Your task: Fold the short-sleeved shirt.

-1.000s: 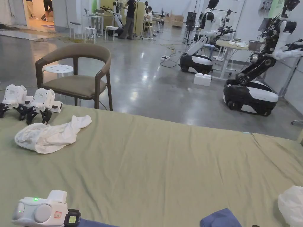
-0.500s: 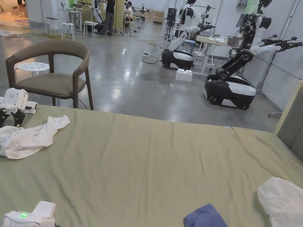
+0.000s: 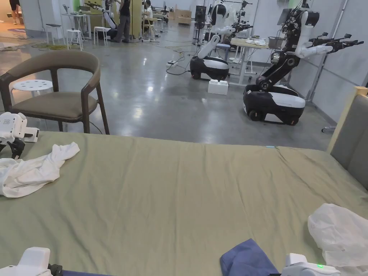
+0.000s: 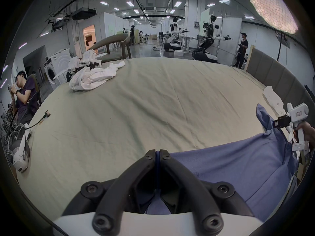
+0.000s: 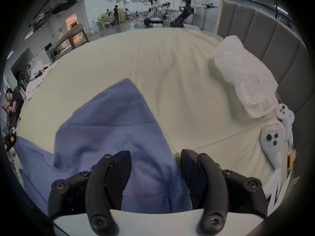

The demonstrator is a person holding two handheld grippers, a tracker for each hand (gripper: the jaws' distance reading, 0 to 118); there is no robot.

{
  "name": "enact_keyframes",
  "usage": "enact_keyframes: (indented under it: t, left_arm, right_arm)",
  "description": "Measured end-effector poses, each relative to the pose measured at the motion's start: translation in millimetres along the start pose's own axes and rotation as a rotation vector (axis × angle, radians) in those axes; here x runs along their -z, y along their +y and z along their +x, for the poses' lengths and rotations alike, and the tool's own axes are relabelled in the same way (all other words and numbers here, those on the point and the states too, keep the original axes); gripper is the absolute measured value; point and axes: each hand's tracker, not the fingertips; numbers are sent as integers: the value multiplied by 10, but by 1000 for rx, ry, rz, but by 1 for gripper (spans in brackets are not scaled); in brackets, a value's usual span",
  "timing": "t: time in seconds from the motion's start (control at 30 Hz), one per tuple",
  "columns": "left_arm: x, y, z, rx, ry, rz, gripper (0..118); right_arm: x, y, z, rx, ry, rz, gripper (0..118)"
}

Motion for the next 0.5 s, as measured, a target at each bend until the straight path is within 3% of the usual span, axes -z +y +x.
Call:
enact_keyframes:
  t: [0.1,0.2,0.23,0.37,0.43,0.5]
  left_arm:
    - [-92,-33,27,-6,1,-1,0]
    - [-142,-44,50,-3,6,-4,0]
    - [-159,-57,56,-3,6,-6,0]
    - [-243,-62,36,-18,1,-6,0]
    - [-290,-47,0,-22,-4,5,0]
    - [-404,-46,-24,-32,-12,21,0]
  right_arm:
    - [-14,10,-29,2,-15,16,59]
    - [-46,8,-39,-15,-3,30,18]
    - [-65,0,-52,-1,55,21,1]
    - [-298,-64,-67,-11,12,52,1]
    - [-517,-112,-45,-29,25,104,1]
    - [-808,-201,-22,1,42,157,1]
